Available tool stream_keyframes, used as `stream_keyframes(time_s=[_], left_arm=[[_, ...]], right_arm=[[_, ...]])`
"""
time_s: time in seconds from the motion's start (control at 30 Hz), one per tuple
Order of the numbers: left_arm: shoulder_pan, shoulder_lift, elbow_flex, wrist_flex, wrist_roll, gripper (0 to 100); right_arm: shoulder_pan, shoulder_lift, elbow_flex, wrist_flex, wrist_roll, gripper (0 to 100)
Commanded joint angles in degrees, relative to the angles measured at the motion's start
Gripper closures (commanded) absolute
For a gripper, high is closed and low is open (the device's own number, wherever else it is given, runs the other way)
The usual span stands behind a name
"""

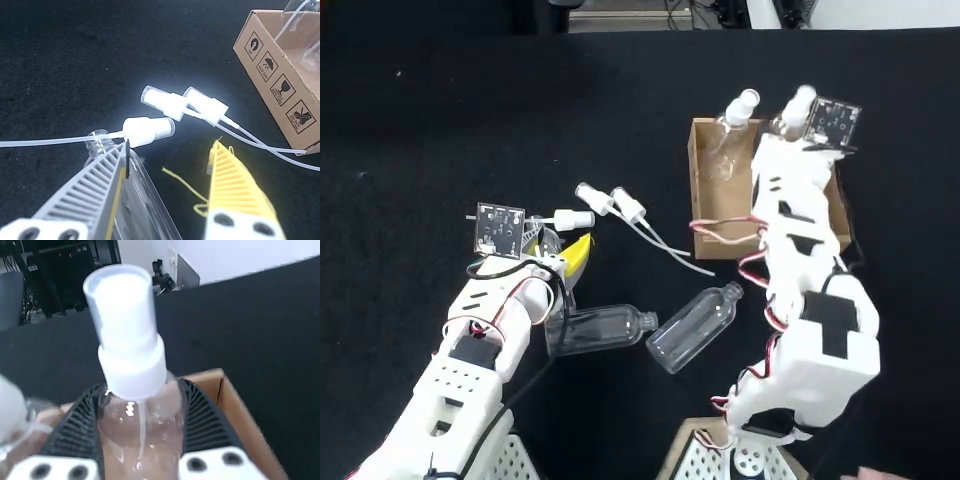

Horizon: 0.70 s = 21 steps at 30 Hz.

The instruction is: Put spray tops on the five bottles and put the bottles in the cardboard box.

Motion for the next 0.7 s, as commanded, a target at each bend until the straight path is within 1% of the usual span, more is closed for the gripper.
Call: stream_keyframes(time_s=[0.0, 0.23, 0.67], left_arm=[[0.31, -0.79, -0.4, -1.41, 0.35, 75], [0.31, -0.79, -0.4, -1.41, 0.35, 75], [0.31, -0.79, -0.48, -1.41, 0.35, 75]], right_arm=[[0.44, 1.27, -5.05, -1.32, 0.53, 98.3], [1.58, 4.88, -8.13, -1.49, 0.53, 98.5], [1.14, 5.14, -8.04, -1.49, 0.53, 98.4]])
